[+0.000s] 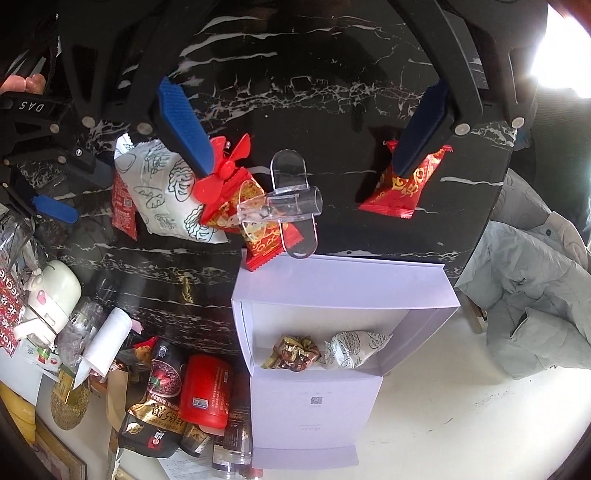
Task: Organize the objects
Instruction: 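Grasp the red sauce sachet with the right gripper while the left approaches the clear plastic stand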
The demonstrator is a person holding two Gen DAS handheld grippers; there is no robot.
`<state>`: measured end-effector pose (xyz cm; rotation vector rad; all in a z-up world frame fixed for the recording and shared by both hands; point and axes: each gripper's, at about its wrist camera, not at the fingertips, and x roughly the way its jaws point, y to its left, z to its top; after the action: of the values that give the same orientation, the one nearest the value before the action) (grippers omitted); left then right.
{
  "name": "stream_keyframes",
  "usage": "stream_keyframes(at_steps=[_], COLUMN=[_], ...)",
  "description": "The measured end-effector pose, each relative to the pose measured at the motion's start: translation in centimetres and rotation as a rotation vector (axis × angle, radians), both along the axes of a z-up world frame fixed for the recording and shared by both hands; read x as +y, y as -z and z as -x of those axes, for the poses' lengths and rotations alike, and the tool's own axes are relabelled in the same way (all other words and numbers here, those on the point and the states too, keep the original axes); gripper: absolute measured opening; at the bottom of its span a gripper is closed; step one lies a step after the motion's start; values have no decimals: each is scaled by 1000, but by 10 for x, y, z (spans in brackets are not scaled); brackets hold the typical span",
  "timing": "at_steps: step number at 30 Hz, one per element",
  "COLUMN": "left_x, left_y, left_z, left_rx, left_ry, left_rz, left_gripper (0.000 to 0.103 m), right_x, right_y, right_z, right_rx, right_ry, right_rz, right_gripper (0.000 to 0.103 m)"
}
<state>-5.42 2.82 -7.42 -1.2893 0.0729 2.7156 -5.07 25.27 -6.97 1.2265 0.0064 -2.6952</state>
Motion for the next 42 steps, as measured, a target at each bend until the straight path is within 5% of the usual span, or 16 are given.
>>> stream_keyframes(at_steps=[15,25,32,36,40,42], left_x=[12,14,13,10,11,10], left_y=[12,25,31,33,32,31], left_z=[38,51,53,54,51,47], left_rx=[-36,-75,-90,-110,-122,-130], left_ry=[42,47,38,32,19,20], left_rz=[0,-12,-16,-50,-42,-44], left_gripper=[95,86,69,58,57,57], right_x=[5,4,4,5,7,7], right_y=[19,26,32,29,27,26], right_z=[30,43,43,40,36,34], right_rx=[-77,-91,-84,-65,-53,-50], right_ry=[41,50,48,37,33,18], right_rz=[-13,-21,-50,-62,-73,-71], right_gripper=[90,91,89,65,38,37])
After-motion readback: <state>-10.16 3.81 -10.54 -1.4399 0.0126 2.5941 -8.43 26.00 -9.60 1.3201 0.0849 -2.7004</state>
